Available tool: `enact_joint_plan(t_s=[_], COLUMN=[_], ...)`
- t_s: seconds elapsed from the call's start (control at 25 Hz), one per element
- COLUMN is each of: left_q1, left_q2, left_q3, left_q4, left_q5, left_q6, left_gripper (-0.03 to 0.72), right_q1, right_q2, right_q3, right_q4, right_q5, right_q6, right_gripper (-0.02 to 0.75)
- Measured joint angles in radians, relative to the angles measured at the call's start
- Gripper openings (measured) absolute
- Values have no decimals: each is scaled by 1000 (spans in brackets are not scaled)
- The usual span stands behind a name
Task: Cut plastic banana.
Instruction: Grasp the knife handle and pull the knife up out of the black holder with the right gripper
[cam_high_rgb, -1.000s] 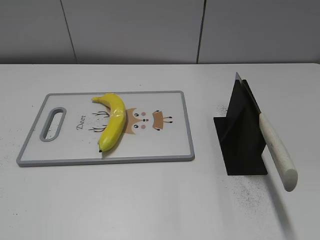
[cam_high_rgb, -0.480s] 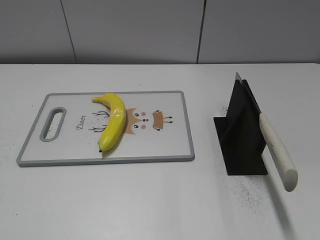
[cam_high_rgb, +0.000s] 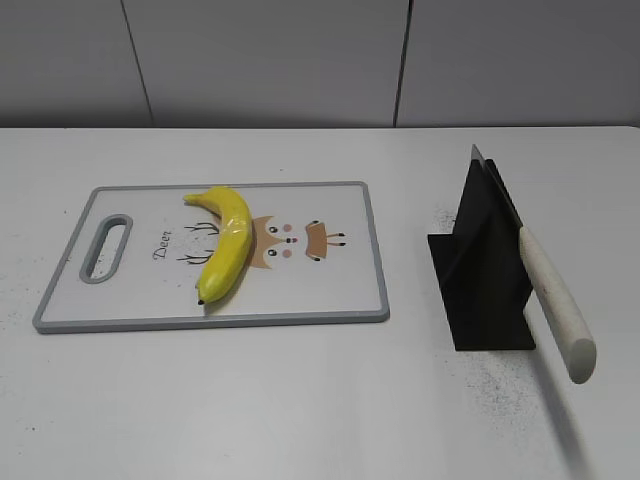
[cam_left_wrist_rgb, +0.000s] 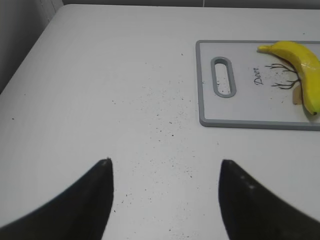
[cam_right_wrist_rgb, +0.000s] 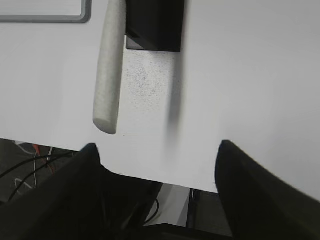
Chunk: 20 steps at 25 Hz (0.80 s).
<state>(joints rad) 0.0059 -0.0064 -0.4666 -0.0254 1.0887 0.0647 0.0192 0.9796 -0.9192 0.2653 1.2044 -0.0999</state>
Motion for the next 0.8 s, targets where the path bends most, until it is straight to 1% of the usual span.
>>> enact_joint_plan(t_s=[0.16, 0.24, 0.32, 0.4, 0.48, 0.6, 0.8], left_q1=[0, 0, 0, 0, 0, 0, 0], left_q2=[0, 0, 0, 0, 0, 0, 0], left_q3=[0, 0, 0, 0, 0, 0, 0], left_q4=[0, 0, 0, 0, 0, 0, 0], left_q5=[0, 0, 0, 0, 0, 0, 0], left_q6=[0, 0, 0, 0, 0, 0, 0], left_gripper=[607, 604, 599, 598, 595, 595, 593], right_q1=[107, 178, 240, 302, 345, 378, 388], right_q2=[146, 209, 275, 333, 386, 465, 565], right_q3=[-75, -109, -135, -149, -152, -152, -153], right_q4=[3, -9, -45, -112, -162, -186, -185], right_q5=[3, 3, 2, -2, -9, -39, -103], right_q6=[-9, 0, 56, 133, 211, 276, 327], right_gripper=[538, 538, 536, 529, 524, 519, 518])
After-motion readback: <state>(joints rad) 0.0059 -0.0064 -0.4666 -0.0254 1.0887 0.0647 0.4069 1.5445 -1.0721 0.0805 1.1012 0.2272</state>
